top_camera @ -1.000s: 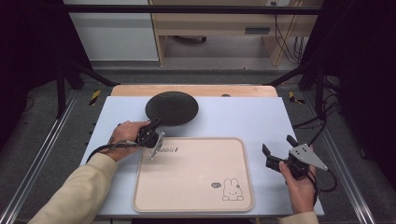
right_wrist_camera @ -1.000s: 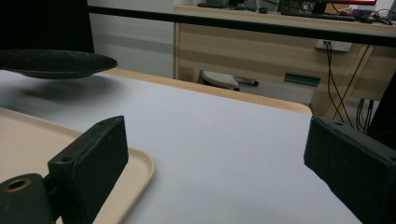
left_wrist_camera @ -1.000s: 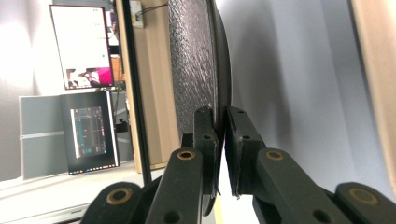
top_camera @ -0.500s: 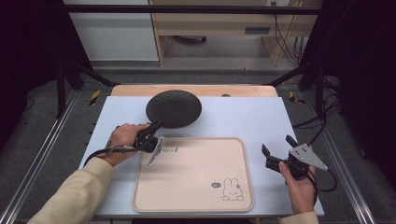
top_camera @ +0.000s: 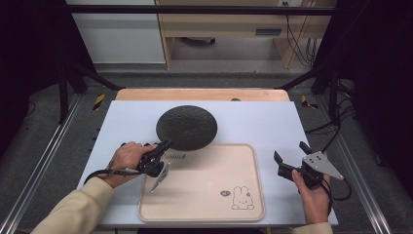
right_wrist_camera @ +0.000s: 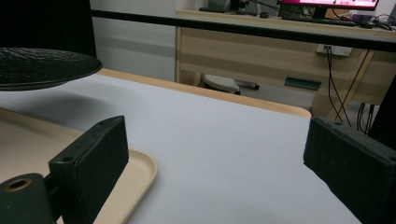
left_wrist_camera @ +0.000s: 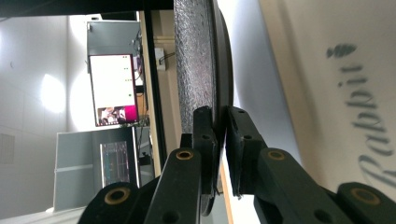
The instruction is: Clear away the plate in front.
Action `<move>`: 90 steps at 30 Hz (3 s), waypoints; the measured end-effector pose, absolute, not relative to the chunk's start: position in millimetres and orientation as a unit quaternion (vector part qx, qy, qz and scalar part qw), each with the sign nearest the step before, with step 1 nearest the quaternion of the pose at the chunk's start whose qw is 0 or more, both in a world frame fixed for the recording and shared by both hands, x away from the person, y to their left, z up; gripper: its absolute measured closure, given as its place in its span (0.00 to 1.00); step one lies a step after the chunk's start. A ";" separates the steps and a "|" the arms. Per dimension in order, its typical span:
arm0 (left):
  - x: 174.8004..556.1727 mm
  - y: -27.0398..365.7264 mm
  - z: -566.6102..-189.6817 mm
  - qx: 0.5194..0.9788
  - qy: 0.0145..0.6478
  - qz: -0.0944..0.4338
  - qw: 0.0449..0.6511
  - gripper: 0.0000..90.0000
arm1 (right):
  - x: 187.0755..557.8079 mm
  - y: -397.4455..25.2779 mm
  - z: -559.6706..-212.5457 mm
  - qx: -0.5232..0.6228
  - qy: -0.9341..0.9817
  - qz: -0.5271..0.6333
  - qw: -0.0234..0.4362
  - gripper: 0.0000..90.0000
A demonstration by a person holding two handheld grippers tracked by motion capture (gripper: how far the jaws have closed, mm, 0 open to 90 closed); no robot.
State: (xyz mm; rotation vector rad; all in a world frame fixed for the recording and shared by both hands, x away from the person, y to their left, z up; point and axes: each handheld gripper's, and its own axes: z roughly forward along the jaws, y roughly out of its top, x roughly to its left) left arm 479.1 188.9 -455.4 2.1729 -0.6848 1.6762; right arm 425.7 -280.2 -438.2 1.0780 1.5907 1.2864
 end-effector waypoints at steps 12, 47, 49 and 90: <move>456.7 184.1 -459.7 0.749 -0.268 0.581 0.175 0.91 | 424.4 -280.5 -437.7 0.426 0.630 0.508 0.405 0.08; 409.7 182.2 -480.3 0.728 -0.339 0.561 0.203 0.91 | 426.4 -281.3 -439.0 0.432 0.632 0.488 0.419 0.08; 408.3 182.1 -481.3 0.727 -0.339 0.560 0.206 0.91 | 426.4 -281.3 -439.1 0.433 0.632 0.488 0.419 0.08; 405.1 174.3 -498.4 0.723 -0.387 0.536 0.200 0.92 | 426.7 -280.9 -439.0 0.431 0.635 0.480 0.425 0.09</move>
